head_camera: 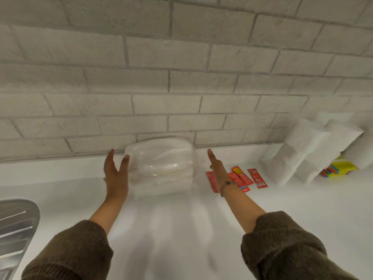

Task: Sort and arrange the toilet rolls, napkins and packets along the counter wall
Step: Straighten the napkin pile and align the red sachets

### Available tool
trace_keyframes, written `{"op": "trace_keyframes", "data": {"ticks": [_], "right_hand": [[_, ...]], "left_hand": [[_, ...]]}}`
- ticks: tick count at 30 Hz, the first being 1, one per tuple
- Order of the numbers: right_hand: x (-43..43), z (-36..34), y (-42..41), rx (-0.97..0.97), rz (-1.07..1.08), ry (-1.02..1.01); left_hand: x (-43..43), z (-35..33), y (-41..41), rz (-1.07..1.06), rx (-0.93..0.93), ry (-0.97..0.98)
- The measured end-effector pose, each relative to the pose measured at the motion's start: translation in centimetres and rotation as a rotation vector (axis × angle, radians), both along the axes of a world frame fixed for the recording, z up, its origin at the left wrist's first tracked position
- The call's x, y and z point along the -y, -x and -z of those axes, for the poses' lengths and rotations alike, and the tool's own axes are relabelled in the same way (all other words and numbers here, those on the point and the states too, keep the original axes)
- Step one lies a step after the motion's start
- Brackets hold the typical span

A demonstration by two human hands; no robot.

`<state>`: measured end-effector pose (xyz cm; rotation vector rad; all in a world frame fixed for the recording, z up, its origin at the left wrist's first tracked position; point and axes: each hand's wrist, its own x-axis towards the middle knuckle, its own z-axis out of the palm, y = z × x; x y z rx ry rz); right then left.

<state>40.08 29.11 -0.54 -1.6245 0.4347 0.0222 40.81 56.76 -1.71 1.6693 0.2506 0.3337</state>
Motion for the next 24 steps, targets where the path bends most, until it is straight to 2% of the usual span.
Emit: {"op": "trace_keyframes", "data": {"ticks": [3,6,9,11,13,15,19,24], "right_hand": [[2.9,0.9,2.5,-0.006,-0.019,0.056],[6.3,2.7,4.9,0.026,-0.034,0.204],[10.0,4.9,7.6,0.126,-0.059,0.467],[12.7,6.8,8.6,0.162,-0.124,0.741],[15.5,8.7,9.0,0.13,-0.236,1.04],[17.3,10.3,8.9,0.093,-0.378,1.188],[18.3,12.1,8.2,0.173,-0.56,1.326],[17.9,13.9,6.6,0.245,-0.589,1.32]], "left_hand": [[1.7,-0.8,3.3,-0.042,0.173,-0.191],[4.4,-1.0,6.6,-0.007,0.302,-0.4],[8.9,0.4,8.6,0.13,0.356,-0.566],[12.3,2.0,9.4,0.205,0.354,-0.616],[16.5,4.3,9.9,0.263,0.33,-0.663],[20.3,6.9,10.2,0.299,0.244,-0.704],[26.8,10.8,10.6,0.265,0.039,-0.762],[30.6,12.8,9.9,0.243,-0.113,-0.943]]}}
